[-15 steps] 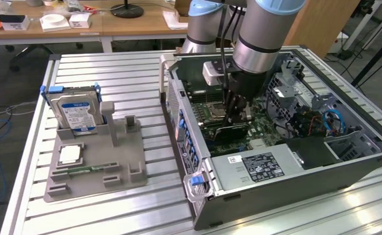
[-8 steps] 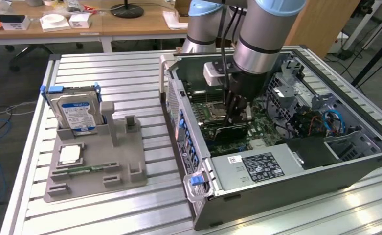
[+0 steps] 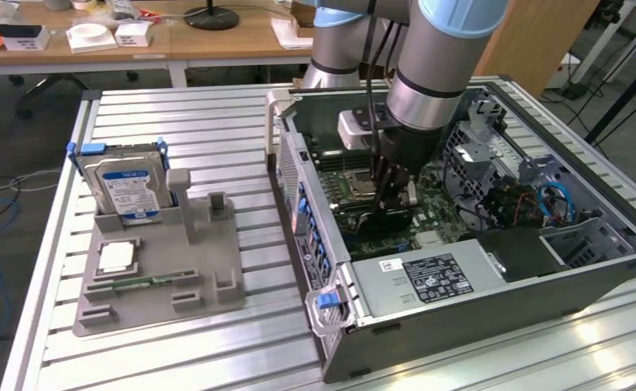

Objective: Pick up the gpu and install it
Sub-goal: 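Press down on the gpu until it lock into place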

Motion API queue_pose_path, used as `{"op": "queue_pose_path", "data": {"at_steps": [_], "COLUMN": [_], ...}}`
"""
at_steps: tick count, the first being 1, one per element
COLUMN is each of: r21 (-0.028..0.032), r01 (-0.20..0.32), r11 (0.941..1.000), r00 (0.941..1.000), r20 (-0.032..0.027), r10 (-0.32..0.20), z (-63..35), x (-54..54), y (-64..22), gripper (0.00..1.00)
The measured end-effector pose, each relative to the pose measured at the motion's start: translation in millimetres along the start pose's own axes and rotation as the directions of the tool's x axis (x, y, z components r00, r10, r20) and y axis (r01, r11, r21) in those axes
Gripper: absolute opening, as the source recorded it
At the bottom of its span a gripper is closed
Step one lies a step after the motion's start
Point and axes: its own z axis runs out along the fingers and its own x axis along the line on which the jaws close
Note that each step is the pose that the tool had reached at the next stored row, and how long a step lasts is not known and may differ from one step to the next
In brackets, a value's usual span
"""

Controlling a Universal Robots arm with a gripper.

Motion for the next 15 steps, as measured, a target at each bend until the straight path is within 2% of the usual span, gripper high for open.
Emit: {"op": "queue_pose_path", "data": {"at_steps": [4,7,9,11,15], "r21": [-0.0005,-0.0001,0.0010,-0.0003,-0.0007], "r01": [0.000,0.000,0.000,0.000,0.000], "r11": [1.0000,1.0000,1.0000,1.0000,1.0000], "r00": [1.0000,1.0000,1.0000,1.0000,1.0000], "r20": [-0.0014,-0.0001,0.0029,0.0004,0.0001], "r10": [0.000,0.000,0.000,0.000,0.000], "z": [2.6,3.1,0.2,-5.0,-14.5], "x": [0.2,0.0,-0.6,-0.2,-0.5], "y": [0.0,0.0,-0.1,0.2,0.5], "gripper": [0.11,0.11,0.11,0.11,0.11]}}
